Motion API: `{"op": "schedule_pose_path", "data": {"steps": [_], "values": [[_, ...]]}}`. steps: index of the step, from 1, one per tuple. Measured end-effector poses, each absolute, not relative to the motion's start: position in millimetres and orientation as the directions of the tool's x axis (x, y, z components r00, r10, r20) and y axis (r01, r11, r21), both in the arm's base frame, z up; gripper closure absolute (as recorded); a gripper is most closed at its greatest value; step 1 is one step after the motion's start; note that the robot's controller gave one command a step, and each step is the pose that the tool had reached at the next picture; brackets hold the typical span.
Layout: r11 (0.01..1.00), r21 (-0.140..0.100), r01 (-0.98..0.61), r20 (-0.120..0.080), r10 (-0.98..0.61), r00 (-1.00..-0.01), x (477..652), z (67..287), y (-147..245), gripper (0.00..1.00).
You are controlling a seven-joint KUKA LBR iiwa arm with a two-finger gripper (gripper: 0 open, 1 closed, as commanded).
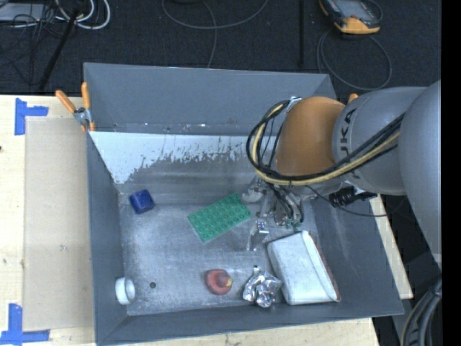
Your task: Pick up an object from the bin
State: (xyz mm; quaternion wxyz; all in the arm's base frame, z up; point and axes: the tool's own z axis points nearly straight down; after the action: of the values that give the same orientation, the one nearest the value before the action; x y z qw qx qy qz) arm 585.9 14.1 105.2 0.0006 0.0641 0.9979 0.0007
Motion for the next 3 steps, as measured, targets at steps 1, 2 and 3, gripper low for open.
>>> {"op": "schedule_pose_path", "data": {"steps": [1, 2, 3], "values": [[0.996, -0.013, 0.089, 0.001, 0.089, -0.996, 621.8, 76, 42, 0.00], [0.963, -0.010, -0.268, -0.022, -0.268, -0.963, 614.7, 78, 61, 0.00], [0.963, -0.006, -0.270, -0.037, -0.270, -0.962, 617.8, 82, 65, 1.00]]}}
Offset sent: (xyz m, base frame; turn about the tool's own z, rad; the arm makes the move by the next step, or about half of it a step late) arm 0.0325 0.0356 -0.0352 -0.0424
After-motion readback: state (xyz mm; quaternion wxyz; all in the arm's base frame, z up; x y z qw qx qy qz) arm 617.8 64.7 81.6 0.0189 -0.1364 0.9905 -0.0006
